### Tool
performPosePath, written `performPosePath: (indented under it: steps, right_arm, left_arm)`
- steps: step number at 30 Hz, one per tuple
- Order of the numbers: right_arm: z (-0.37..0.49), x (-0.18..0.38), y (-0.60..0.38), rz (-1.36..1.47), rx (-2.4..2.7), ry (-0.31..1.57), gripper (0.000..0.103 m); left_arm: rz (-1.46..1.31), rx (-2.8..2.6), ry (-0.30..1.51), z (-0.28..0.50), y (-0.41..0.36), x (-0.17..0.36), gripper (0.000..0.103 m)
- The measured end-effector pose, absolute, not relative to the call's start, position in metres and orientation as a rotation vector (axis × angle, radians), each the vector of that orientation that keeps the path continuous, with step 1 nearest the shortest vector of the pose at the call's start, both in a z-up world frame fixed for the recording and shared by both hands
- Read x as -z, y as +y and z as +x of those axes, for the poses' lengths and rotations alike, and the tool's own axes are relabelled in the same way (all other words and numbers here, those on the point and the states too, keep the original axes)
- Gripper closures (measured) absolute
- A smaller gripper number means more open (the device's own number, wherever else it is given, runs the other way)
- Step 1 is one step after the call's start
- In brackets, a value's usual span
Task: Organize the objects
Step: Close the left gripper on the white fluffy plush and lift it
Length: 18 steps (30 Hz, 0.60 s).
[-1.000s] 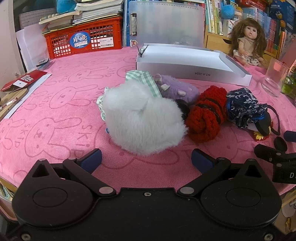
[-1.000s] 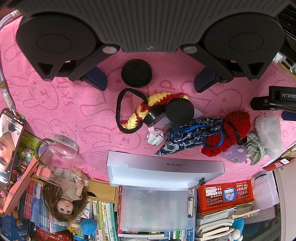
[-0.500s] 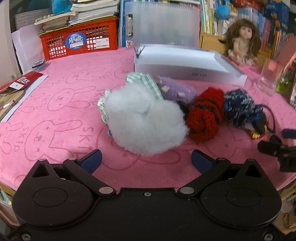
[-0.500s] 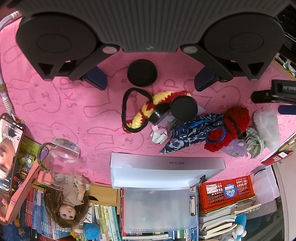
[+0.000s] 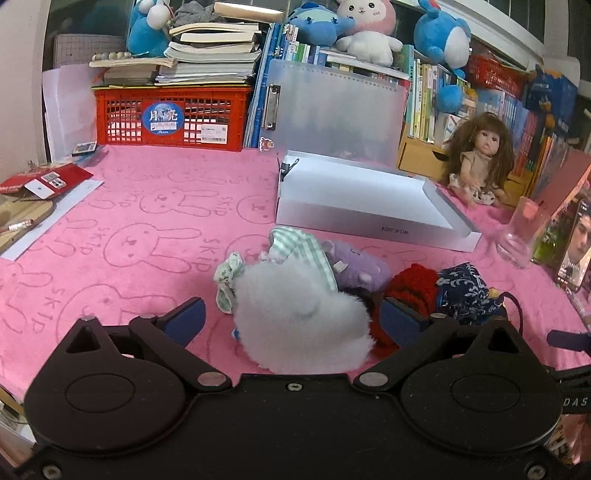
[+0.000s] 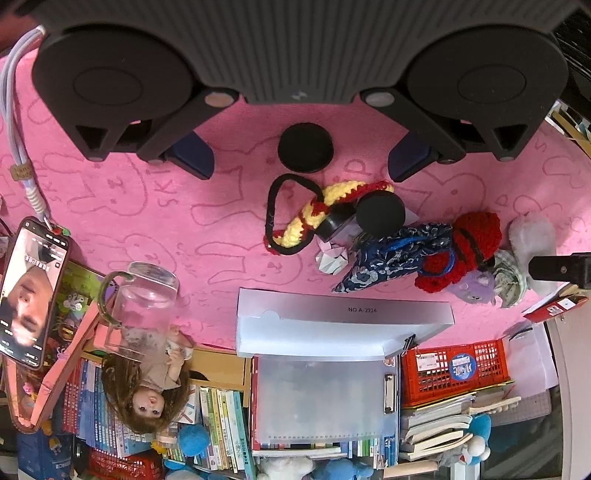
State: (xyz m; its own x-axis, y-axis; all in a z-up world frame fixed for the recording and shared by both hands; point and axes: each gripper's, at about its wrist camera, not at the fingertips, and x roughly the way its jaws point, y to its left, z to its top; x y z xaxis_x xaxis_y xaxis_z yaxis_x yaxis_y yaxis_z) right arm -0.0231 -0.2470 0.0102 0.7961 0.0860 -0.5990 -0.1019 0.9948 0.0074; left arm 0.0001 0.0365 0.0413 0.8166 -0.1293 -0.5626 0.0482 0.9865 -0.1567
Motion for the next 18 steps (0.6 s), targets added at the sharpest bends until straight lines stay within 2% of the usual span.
performPosePath:
  steps: [6, 14, 18]
  right_arm:
    - [-0.028, -0.012, -0.249, -0.013, -0.097, 0.612, 0.004]
    - [-0.035, -0.013, -0.244, -0.043, -0.116, 0.598, 0.024]
    - [-0.038, -0.009, -0.240, -0.077, -0.112, 0.609, 0.033]
  left_arm:
    - [-0.098, 0.115, 0.579, -0.001, 0.029, -0.027, 0.005]
    - [-0.103, 0.119, 0.575, 0.001, 0.029, -0.016, 0.005]
    - [-0.108, 0.122, 0.577, 0.003, 0.029, -0.013, 0.008]
